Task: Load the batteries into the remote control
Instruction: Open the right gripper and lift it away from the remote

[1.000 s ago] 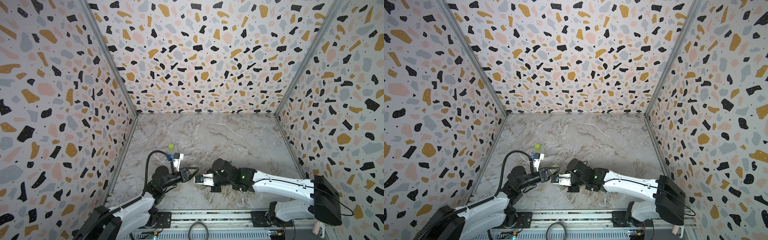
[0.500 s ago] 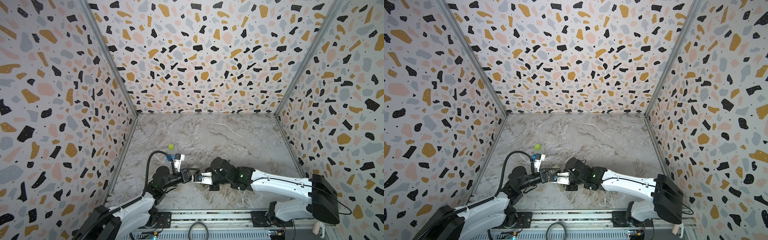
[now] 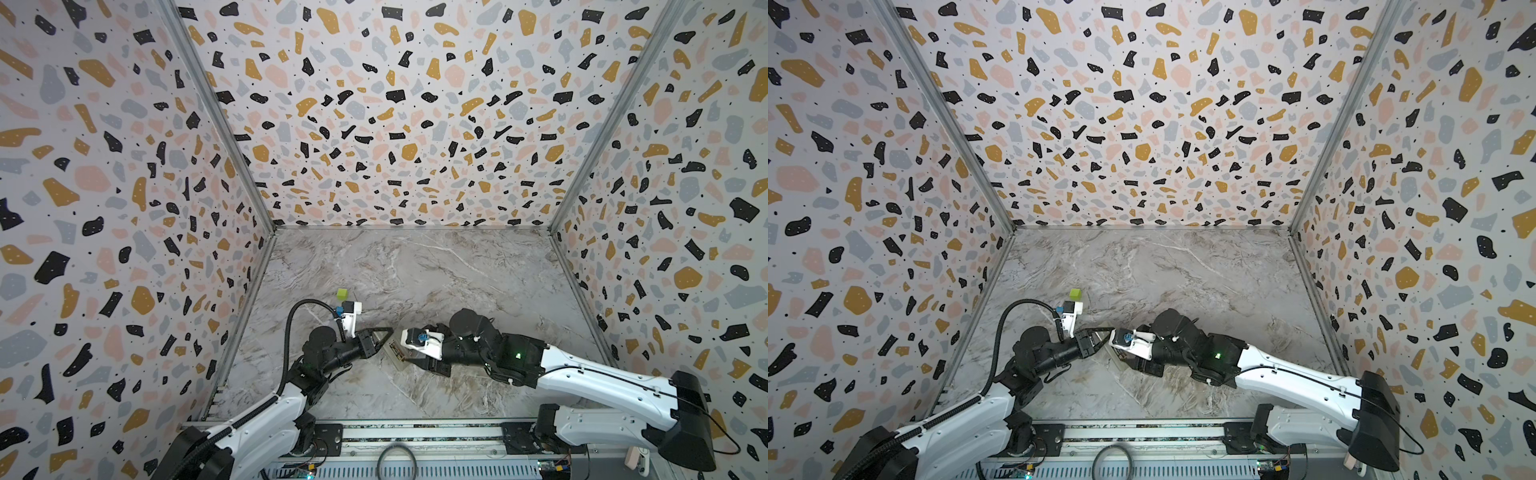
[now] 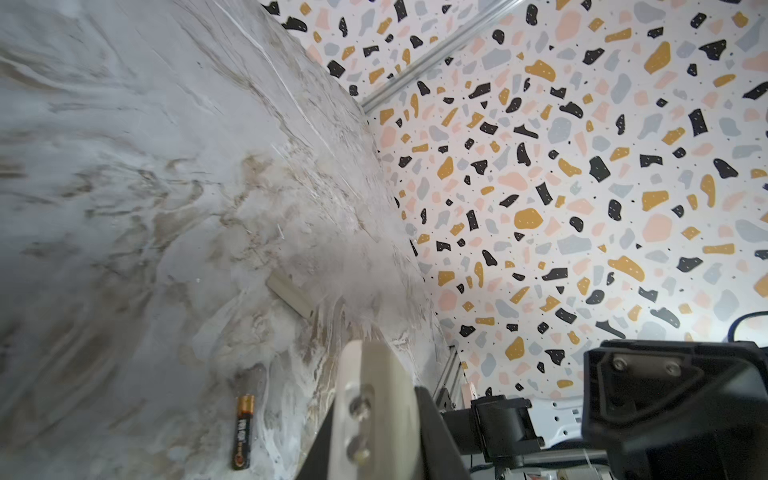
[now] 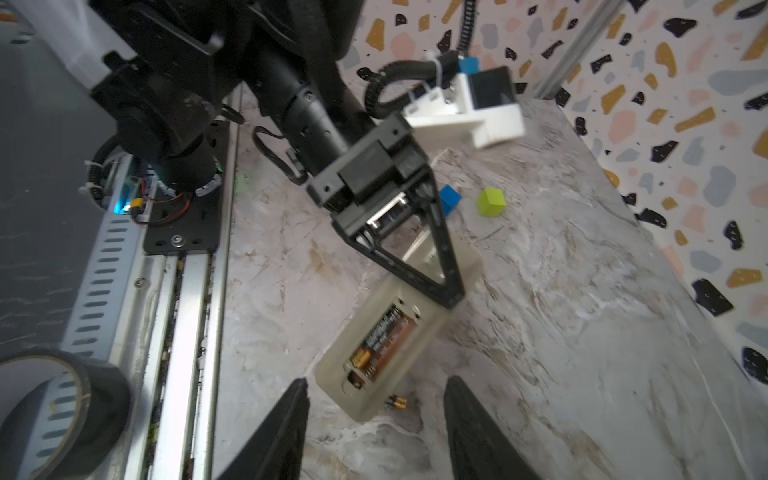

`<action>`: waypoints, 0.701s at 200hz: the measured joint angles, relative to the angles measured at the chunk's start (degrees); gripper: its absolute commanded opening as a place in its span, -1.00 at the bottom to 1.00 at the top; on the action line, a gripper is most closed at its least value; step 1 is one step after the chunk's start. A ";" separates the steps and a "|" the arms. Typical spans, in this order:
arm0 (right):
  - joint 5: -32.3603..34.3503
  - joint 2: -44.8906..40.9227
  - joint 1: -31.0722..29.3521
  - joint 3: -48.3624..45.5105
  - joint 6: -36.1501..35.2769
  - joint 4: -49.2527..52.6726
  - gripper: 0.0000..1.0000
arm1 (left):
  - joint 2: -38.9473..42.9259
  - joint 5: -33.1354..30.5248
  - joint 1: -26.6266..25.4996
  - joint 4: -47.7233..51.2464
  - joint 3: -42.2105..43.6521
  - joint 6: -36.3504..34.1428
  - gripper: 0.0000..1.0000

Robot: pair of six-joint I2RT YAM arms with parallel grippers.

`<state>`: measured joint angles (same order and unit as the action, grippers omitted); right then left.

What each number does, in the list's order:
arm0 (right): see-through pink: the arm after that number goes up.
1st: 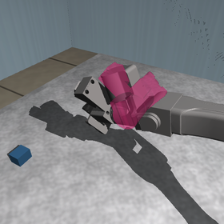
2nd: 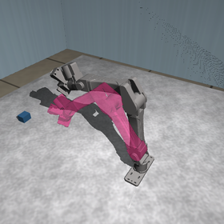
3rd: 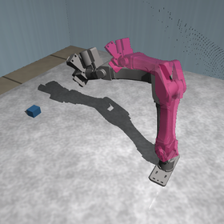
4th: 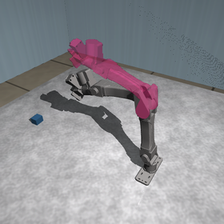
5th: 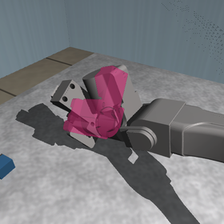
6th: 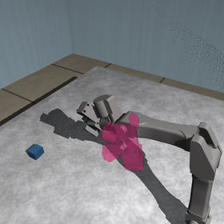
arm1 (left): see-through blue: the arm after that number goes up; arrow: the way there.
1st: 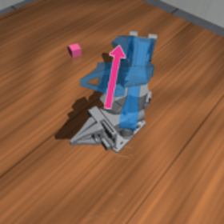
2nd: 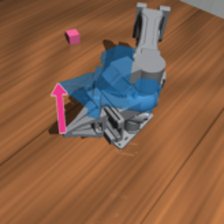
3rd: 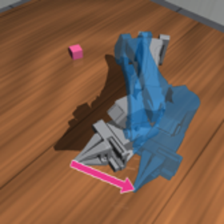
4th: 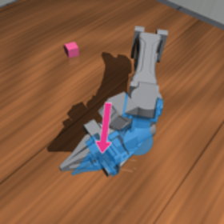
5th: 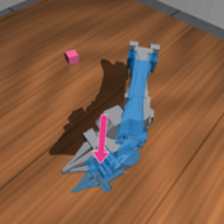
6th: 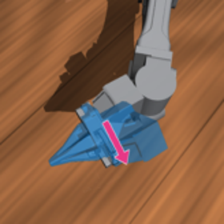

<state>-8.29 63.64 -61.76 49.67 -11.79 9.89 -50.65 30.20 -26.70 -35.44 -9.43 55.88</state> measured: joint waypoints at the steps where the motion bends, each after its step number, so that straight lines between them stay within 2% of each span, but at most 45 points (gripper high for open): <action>1: 0.00 -0.02 0.11 -0.04 0.24 0.02 0.23 | 0.11 -0.11 0.13 0.13 0.00 -0.04 -1.00; 36: 0.15 1.40 3.85 -2.49 8.79 0.02 0.45 | 2.08 -1.75 2.91 3.13 0.02 -1.03 -1.00; 100: -0.28 10.03 7.76 -2.99 16.17 1.18 0.46 | 3.41 -4.20 5.25 7.93 0.07 -2.82 -1.00; 120: -0.72 11.23 7.98 -3.04 16.17 0.76 0.45 | 3.63 -4.42 5.40 8.26 0.07 -3.39 -1.00; 140: -1.79 10.56 7.74 -4.72 12.09 -2.03 0.47 | 3.61 -4.35 5.53 8.44 0.09 -4.13 -1.00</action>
<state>-10.09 74.19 -54.02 44.95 0.30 7.86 -47.05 25.85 -21.17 -27.00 -9.34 51.75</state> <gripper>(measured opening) 0.727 0.235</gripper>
